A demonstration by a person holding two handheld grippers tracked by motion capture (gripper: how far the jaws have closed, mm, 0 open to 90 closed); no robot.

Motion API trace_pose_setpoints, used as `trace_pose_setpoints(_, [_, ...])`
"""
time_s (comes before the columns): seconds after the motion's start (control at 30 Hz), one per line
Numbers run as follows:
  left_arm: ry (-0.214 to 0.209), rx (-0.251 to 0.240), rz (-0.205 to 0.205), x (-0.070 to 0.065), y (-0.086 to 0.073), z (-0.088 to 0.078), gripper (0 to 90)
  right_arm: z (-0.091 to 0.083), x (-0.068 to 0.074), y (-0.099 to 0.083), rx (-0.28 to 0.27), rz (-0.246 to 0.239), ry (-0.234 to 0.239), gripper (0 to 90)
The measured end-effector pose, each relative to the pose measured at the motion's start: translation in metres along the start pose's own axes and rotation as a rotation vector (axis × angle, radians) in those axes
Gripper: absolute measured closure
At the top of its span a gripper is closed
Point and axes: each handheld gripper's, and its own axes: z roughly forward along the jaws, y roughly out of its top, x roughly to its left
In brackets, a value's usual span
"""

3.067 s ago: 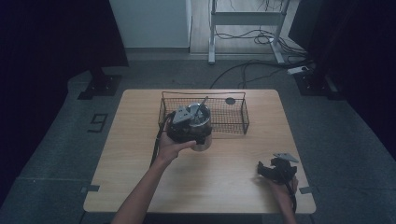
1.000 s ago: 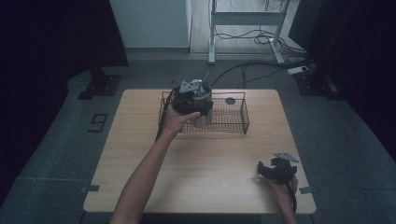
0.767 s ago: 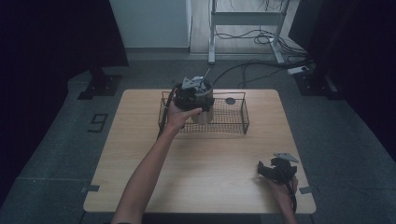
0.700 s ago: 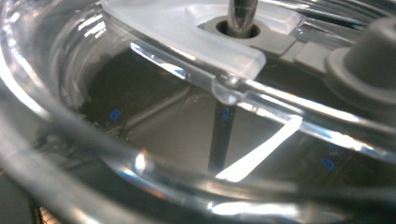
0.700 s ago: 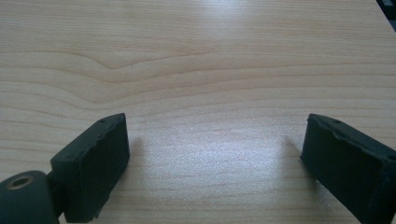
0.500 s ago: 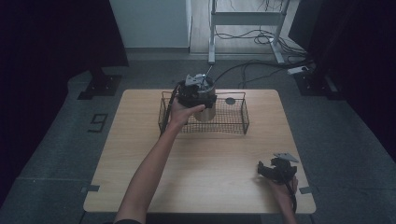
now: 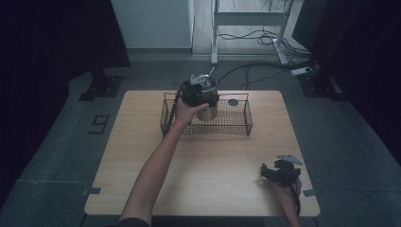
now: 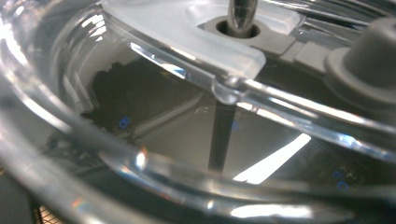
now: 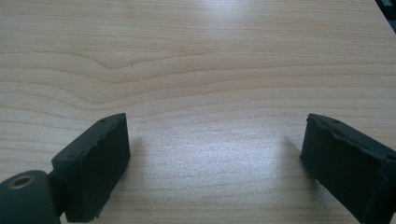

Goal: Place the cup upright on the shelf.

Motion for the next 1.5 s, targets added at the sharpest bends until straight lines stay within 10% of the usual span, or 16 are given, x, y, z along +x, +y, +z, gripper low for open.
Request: trace_pose_setpoints(1.5, [0.052,0.107,-0.021,0.003,-0.058,0.053,3.7,0.0,0.0,0.0,0.001,0.003,-0.003,7.8])
